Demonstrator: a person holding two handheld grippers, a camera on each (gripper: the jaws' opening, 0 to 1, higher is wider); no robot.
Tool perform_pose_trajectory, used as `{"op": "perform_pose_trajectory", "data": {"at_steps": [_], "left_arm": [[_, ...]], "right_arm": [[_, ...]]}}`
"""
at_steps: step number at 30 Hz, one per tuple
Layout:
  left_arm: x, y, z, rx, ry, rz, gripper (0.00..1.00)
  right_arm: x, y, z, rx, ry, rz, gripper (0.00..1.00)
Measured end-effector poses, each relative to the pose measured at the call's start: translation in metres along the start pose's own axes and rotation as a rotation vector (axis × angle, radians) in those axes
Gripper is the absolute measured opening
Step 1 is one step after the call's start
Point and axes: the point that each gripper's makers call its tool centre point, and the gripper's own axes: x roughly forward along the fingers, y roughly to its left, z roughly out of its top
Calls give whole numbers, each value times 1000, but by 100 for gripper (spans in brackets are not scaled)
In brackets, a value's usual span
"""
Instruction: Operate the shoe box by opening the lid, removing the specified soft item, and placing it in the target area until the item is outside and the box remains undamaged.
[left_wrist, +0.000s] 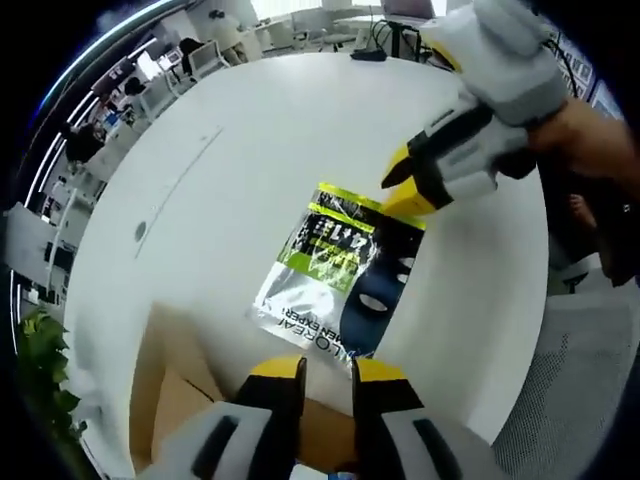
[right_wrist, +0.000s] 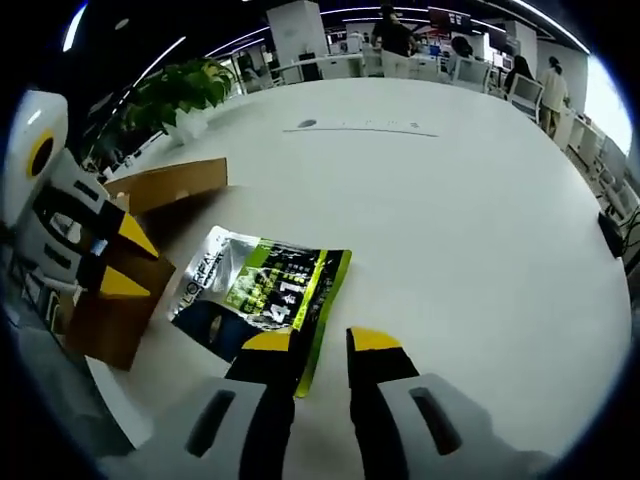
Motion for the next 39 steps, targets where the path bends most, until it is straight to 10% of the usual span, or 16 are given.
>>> {"op": "perform_pose_trajectory", "data": {"at_steps": [23,39], "left_arm": [[-53,1,-11,-177,-217,-52,29],[-83,28,-49,-267,-311,19,46]], "right_arm": [[-53,19,6,-93,-43,-15,30],[-79,47,19,-103,-82,3,37]]}}
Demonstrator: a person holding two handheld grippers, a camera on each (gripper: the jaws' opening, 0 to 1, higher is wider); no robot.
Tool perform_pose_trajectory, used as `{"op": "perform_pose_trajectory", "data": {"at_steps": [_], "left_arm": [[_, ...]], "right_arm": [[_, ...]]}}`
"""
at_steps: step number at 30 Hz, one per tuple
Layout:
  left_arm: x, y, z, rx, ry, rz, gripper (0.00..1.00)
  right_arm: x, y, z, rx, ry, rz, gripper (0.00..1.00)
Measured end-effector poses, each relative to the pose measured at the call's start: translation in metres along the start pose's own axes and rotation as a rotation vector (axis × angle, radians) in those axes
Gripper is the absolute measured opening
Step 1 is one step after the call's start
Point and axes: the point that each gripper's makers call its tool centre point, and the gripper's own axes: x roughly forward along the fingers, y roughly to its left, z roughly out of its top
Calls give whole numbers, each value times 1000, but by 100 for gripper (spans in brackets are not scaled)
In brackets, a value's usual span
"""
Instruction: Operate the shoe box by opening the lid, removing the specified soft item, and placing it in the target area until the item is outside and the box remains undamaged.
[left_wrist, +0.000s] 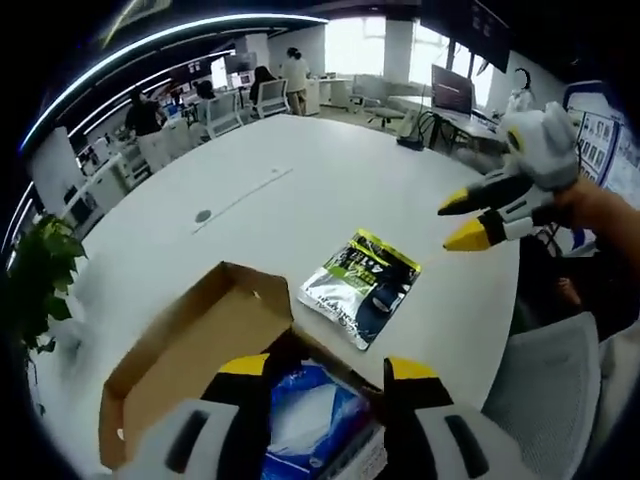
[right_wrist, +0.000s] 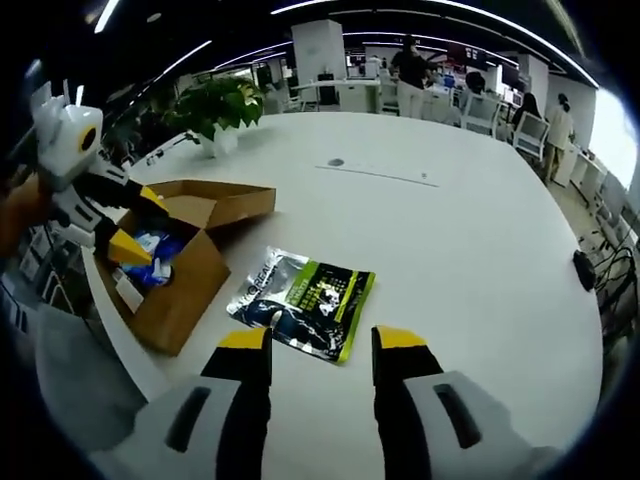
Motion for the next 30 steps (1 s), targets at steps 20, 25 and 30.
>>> {"op": "perform_pose_trajectory", "data": {"at_steps": [20,25,30], "left_arm": [[-48,27,-36,-108,-108,23,61],[-62,36,-47,-128,-127,41,66],[-73,43,-56,-143,-148,56,69]], "right_arm": [[-7,46,20,-17,-17,72,48],[-4,64,29,-28,-37,111,51],[0,83,34,-43,-40,151,51]]}}
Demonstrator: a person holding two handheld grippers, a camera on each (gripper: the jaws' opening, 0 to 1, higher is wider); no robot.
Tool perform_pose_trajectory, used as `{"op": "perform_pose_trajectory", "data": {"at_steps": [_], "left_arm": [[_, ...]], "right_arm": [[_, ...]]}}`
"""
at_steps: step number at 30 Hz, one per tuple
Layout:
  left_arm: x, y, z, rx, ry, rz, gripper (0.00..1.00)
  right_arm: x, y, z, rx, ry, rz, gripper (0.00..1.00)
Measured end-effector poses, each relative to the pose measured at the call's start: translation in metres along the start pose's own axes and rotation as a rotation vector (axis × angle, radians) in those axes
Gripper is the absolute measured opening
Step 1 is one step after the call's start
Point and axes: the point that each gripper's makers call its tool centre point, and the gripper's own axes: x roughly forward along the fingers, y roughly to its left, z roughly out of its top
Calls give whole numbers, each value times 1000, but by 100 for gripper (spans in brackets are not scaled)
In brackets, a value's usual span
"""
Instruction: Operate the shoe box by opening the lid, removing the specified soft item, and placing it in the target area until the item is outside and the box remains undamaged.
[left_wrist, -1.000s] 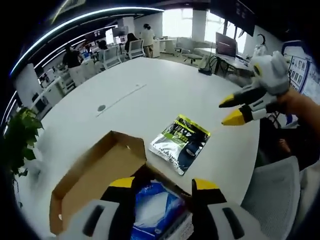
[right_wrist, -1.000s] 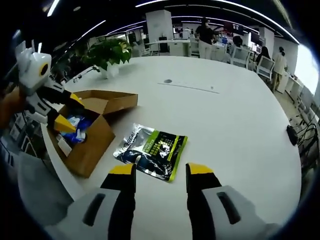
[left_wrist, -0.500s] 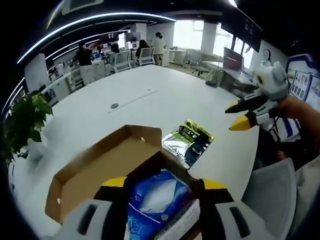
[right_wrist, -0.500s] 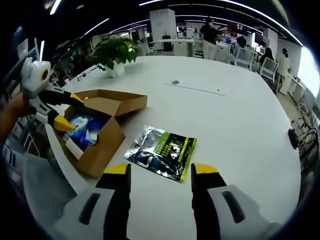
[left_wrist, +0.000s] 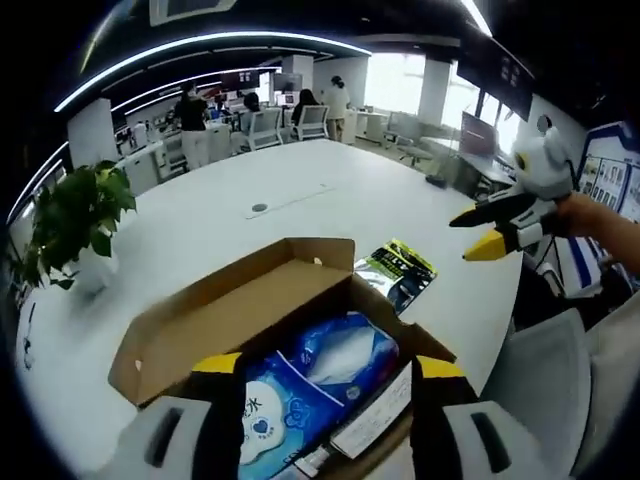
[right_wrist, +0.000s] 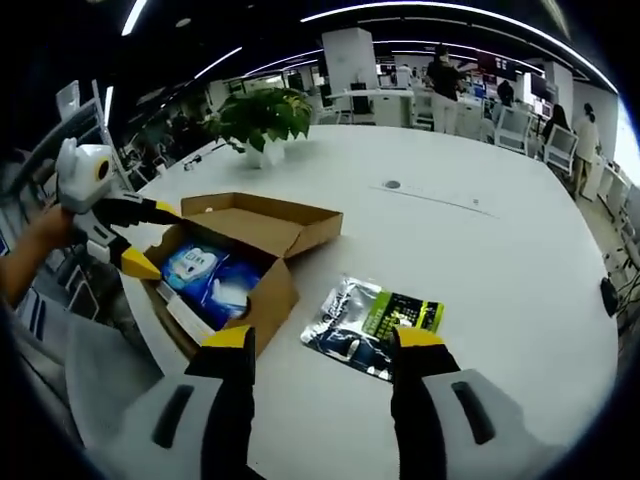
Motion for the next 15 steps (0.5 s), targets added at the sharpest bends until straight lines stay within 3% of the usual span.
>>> {"op": "perform_pose_trajectory", "data": {"at_steps": [10,15], "left_arm": [[-20,11,-18,-34,-27,24,77],[-26,17,-27,-53,-47,24,81]], "right_arm": [[15,33,10,-40,-6,74,52],[25,56,12,-44,-9,145,52]]}}
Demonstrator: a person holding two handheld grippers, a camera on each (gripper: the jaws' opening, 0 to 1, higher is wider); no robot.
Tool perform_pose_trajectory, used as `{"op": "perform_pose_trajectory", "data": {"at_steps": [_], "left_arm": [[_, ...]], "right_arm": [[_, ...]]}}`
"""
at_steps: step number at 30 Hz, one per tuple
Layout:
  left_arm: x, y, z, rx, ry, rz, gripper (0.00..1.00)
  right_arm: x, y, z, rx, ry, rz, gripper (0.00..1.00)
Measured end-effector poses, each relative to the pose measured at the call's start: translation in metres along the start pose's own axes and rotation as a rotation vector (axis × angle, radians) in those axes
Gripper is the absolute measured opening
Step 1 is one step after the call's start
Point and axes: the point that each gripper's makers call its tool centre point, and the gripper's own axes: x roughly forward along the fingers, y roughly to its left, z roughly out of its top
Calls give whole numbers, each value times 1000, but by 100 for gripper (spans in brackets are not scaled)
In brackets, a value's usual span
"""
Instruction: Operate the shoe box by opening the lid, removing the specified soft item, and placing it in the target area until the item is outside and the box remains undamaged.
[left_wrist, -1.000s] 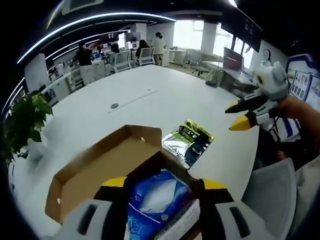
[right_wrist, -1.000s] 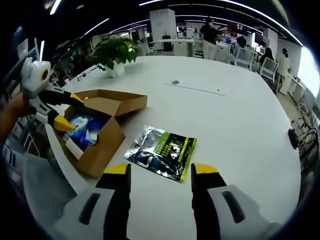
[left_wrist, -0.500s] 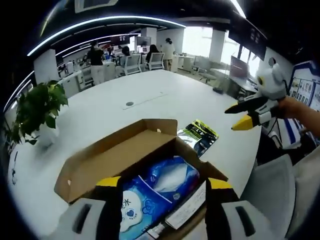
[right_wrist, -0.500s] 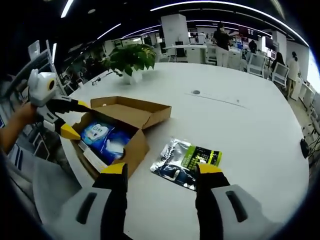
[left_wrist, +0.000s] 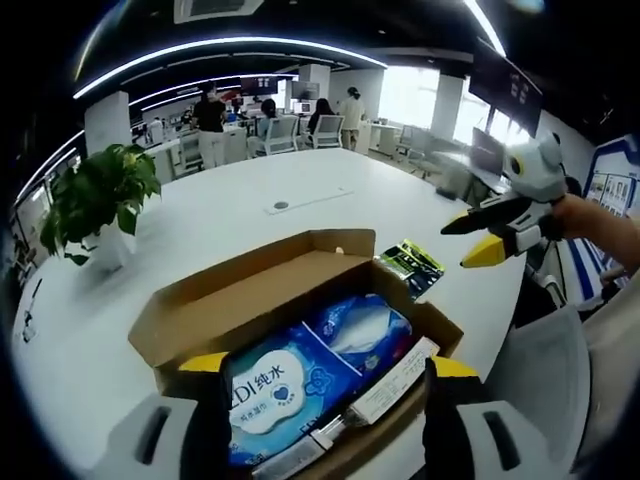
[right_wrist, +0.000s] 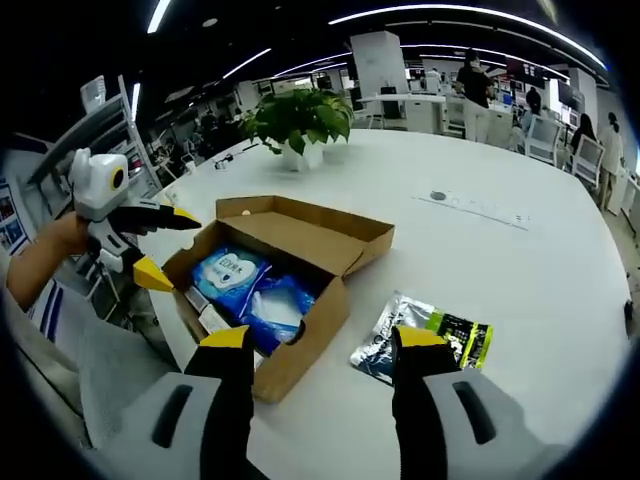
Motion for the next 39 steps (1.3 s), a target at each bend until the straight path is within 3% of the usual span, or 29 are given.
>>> {"op": "perform_pose_trajectory", "data": {"at_steps": [12,25,39], "left_arm": [[-18,16,-19,12,-40,35,89],[-34,33,-38,-42,-86,87,99],[-52,38,-52,-84,-143,105,100]], "right_arm": [[35,38,-4,-86,41,94,51],[73,73,0,-137,69,190,47],[118,97,2,-212,119,285,41]]}}
